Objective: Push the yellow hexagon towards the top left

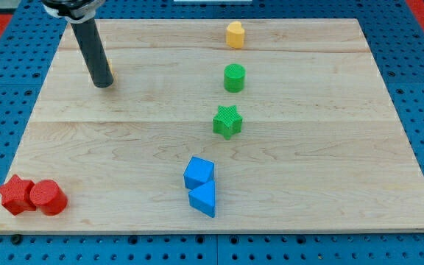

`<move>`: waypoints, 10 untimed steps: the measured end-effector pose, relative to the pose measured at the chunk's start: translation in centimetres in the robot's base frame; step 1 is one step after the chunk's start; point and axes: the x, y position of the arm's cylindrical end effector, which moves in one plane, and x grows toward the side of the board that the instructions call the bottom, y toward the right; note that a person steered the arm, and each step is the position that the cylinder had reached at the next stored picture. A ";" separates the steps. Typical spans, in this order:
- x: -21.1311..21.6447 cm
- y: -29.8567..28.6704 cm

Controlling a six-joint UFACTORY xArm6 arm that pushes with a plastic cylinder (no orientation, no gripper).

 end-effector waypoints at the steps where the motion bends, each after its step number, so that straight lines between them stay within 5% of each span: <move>1: -2.2 0.4; 10: -12.3 -5.3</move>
